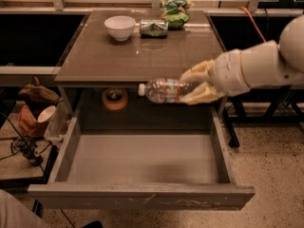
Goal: Place water bottle into top drawer
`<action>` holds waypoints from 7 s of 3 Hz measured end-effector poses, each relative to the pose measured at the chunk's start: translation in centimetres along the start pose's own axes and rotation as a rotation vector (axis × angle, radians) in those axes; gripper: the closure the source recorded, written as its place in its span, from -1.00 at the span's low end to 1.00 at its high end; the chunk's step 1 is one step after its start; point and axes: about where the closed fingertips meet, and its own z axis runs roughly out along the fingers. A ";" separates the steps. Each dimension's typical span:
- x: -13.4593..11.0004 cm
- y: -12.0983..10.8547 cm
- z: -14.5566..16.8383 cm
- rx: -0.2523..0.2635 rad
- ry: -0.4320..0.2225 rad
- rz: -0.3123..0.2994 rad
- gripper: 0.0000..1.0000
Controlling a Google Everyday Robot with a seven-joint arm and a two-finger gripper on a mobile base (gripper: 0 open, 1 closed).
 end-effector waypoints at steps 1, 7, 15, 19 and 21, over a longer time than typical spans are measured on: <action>1.7 5.1 2.2 -0.057 -0.046 0.042 1.00; 5.9 9.0 20.9 0.014 0.009 -0.064 1.00; 8.0 10.1 25.7 -0.048 -0.018 0.004 -1.00; 13.1 5.1 1.1 0.119 0.255 0.115 -1.00; 12.2 2.3 -24.5 0.448 0.477 0.253 -1.00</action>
Offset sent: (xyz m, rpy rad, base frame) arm -0.0633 0.0483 -0.1260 0.0441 0.1885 0.2047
